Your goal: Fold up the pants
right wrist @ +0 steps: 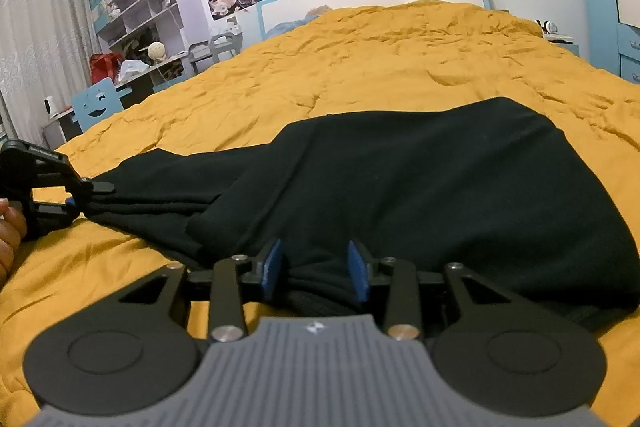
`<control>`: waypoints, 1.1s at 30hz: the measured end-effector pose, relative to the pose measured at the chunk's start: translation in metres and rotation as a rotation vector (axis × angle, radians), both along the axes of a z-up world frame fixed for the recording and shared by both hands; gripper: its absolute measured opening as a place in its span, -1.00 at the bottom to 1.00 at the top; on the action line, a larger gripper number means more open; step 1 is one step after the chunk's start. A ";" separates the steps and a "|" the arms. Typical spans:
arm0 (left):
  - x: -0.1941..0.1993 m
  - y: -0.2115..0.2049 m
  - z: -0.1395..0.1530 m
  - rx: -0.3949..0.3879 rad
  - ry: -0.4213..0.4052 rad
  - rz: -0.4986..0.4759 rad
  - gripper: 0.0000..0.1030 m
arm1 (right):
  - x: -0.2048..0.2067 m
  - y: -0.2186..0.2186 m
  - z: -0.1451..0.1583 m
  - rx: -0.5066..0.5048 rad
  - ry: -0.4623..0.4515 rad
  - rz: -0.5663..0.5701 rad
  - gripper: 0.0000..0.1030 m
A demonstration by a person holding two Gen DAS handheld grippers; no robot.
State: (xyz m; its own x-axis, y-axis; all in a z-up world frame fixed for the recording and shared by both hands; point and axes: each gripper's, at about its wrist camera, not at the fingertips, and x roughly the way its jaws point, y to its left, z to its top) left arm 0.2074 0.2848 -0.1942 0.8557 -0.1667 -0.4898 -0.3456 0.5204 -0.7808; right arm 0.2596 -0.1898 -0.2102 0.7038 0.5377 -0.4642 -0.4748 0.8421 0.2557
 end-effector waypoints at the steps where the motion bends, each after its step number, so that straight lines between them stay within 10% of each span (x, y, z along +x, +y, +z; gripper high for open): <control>1: 0.000 -0.001 0.002 0.001 -0.002 0.002 -0.76 | 0.000 -0.001 0.000 0.004 0.001 0.001 -0.35; 13: 0.008 -0.029 0.057 0.076 -0.089 -0.013 -0.78 | -0.014 -0.019 0.022 0.086 -0.058 -0.083 -0.18; 17: 0.017 -0.053 0.084 0.148 -0.127 -0.063 -0.78 | -0.015 -0.021 0.029 -0.135 -0.065 -0.279 -0.20; 20: 0.023 -0.074 0.103 0.201 -0.161 -0.100 -0.78 | -0.003 -0.012 0.015 -0.275 0.014 -0.204 -0.18; 26: 0.039 -0.154 0.150 0.483 -0.226 -0.274 -0.78 | -0.015 -0.075 0.035 0.159 -0.039 -0.248 -0.18; 33: 0.070 -0.254 0.169 0.581 -0.273 -0.456 -0.78 | -0.035 -0.148 0.044 0.334 -0.162 -0.429 -0.14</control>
